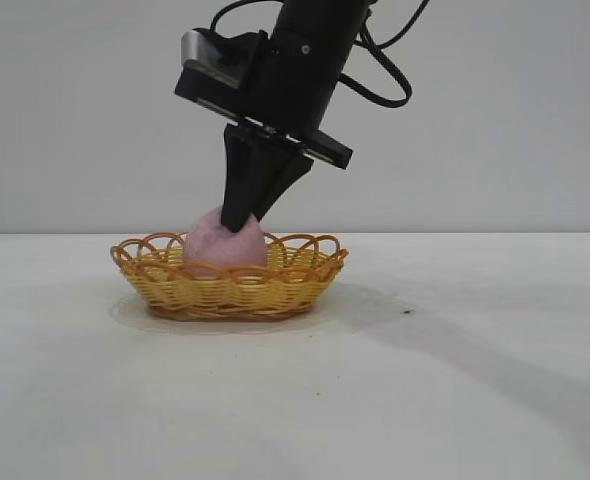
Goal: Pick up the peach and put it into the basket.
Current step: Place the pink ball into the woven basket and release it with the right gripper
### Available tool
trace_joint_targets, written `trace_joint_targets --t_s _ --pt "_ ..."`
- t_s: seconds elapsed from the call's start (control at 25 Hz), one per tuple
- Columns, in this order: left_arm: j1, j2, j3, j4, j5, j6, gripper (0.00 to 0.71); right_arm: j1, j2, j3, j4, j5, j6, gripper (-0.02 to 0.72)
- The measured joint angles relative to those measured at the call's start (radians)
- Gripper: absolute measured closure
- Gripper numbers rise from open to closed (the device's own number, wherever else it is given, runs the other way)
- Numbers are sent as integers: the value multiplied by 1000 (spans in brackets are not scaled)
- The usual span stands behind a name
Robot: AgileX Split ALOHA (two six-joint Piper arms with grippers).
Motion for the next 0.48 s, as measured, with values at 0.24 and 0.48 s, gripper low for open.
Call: trace_joint_targets --t_s 0.24,0.48 --pt "0 0 0 0 0 0 322 -4 -78 -30 -97 -46 103 398" --pt "0 0 0 0 0 0 322 -200 -96 12 -295 -53 333 398"
